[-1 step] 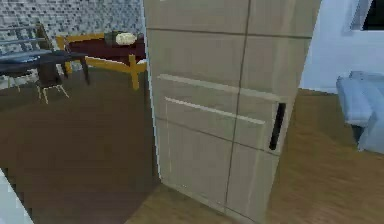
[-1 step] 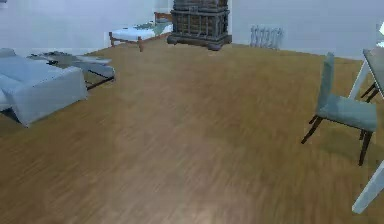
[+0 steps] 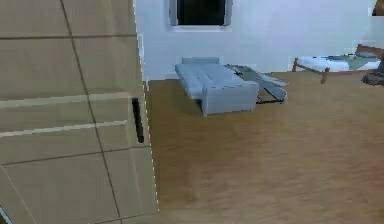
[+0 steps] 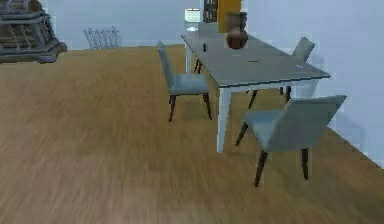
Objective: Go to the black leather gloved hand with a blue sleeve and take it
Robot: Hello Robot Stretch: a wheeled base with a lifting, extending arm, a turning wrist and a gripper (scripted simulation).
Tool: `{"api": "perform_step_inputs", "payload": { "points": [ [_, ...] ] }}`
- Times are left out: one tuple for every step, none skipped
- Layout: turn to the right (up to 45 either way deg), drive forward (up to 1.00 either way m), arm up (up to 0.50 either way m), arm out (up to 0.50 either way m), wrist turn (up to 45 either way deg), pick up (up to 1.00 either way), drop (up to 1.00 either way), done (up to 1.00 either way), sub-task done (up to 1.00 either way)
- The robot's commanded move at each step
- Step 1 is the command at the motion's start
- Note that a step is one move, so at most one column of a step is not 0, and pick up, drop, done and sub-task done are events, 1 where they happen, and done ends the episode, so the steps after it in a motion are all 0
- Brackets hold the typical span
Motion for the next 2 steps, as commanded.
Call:
{"api": "perform_step_inputs", "payload": {
  "points": [
    [0.0, 0.90, 0.00, 0.00, 0.0, 0.00, 0.00, 0.00, 0.00],
    [-9.0, 0.00, 0.00, 0.00, 0.0, 0.00, 0.00, 0.00, 0.00]
  ]
}}
